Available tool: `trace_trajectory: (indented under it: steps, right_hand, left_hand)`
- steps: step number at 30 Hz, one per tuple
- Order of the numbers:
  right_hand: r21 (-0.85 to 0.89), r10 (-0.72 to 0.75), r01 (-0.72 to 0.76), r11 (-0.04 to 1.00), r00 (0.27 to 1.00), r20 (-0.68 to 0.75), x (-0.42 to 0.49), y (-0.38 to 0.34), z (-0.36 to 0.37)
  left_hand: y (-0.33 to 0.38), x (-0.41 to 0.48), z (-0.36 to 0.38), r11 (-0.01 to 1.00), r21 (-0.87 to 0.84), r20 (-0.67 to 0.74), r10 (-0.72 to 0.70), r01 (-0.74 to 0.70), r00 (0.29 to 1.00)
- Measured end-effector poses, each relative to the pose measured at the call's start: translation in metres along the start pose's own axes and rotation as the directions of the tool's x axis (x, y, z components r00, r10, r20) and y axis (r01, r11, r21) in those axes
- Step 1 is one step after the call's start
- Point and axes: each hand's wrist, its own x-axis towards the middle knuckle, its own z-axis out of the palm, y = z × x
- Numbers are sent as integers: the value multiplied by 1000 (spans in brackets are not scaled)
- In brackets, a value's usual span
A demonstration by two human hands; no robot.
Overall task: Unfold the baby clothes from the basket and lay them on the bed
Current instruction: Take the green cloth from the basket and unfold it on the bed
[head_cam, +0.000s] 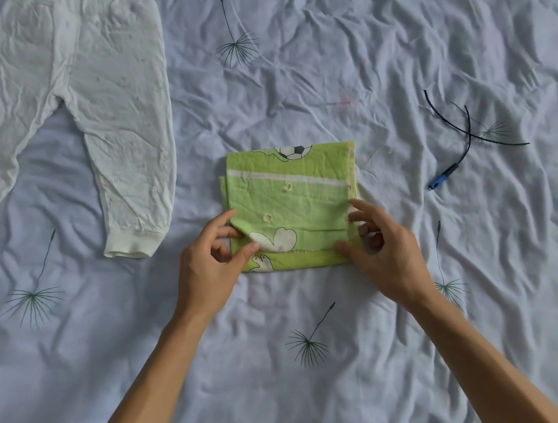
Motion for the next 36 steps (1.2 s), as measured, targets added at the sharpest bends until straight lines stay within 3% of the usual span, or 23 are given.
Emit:
trace_trajectory:
  steps: [7,13,16,20,25,28,31,33,36]
  right_hand:
    - [60,24,-23,998,999,-21,23,-8,3]
    - [40,-20,22,999,999,-41,32,-15,8]
    - [30,-10,11,1000,1000,-25,34,-15,8]
    - [3,8,-8,1000,999,-32,27,-10,6]
    - [-6,-41,40,999,999,-35,12,-6,6]
    - [-21,-52,50,999,995,-84,8,-10,8]
    - [91,-43,54,994,992,-119,10,-18,6]
    - [211,-16,26,977,999,-49,13,-23,5]
    - [246,53,-89,965,988,148,17,-24,6]
  left_hand:
    - [7,27,-3,987,-107,-24,-120,116,993]
    - [17,36,2,999,-16,-16,44,-44,999]
    - [25,44,5,998,-69,-17,-15,14,1000]
    - [30,54,2,956,-202,119,-190,211,975]
    - [37,63,-1,953,-211,271,-158,219,949]
    - [48,73,1,885,-384,340,-130,264,932]
    - [62,89,1,824,-501,362,-77,264,929]
    - [68,100,-2,791,-544,372,-72,280,925]
    - [74,112,-5,758,-575,368,-95,307,925]
